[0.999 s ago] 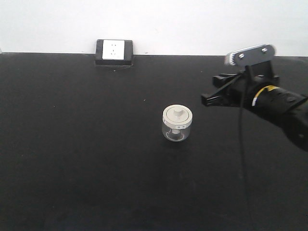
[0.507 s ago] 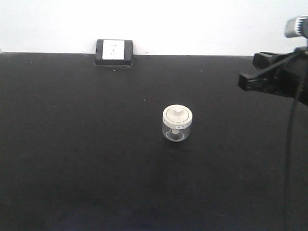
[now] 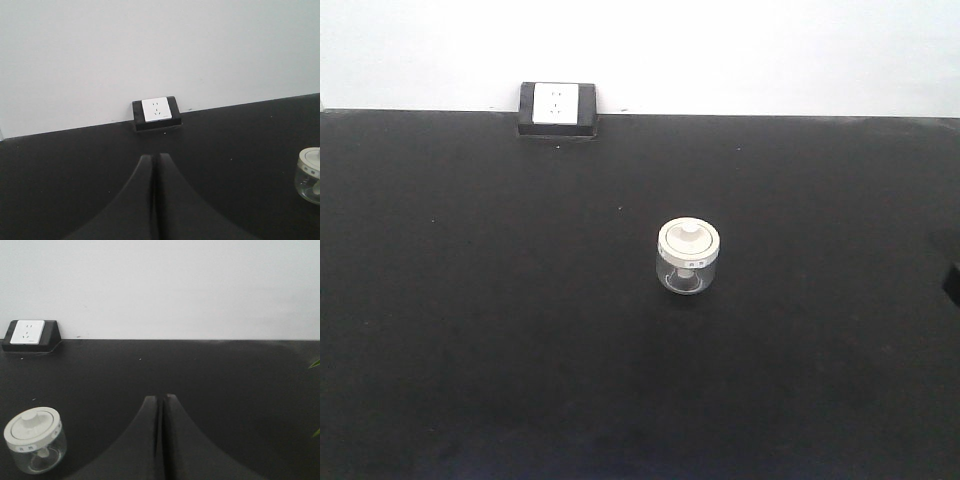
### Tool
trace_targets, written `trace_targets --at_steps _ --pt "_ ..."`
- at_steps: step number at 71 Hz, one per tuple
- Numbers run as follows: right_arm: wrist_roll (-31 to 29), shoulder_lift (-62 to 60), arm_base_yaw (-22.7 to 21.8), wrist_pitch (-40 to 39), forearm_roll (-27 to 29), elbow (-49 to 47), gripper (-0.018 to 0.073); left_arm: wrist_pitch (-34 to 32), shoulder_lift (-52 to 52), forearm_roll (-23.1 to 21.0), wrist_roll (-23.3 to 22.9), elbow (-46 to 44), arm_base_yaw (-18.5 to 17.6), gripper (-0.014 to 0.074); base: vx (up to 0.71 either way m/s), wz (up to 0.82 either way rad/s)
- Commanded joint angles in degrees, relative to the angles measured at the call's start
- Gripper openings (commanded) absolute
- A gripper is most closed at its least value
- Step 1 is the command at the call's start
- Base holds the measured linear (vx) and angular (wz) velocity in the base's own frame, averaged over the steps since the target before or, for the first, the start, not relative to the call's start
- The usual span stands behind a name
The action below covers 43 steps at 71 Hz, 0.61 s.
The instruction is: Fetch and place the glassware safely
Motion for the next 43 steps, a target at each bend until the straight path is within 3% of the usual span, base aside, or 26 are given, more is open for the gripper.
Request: trace_targets --at_steps 1,17,43 --pt "-0.5 -4.7 -0.6 -2.0 -2.1 0.5 -0.0004 -4.1 0.0 -0.5 -0.5 -1.4 -0.4 -0.0007 0.00 0.00" --pt "-0.4 -15.0 -0.6 3.6 -2.0 5.2 -0.0004 -4.1 0.0 -0.5 -0.5 -1.4 -0.4 -0.0007 0.00 0.00" --pt "0.3 -28.0 -0.6 5.7 -1.6 10.4 -0.0004 -4.0 0.0 -0.5 -0.5 -1.4 -0.4 -0.0007 0.00 0.00"
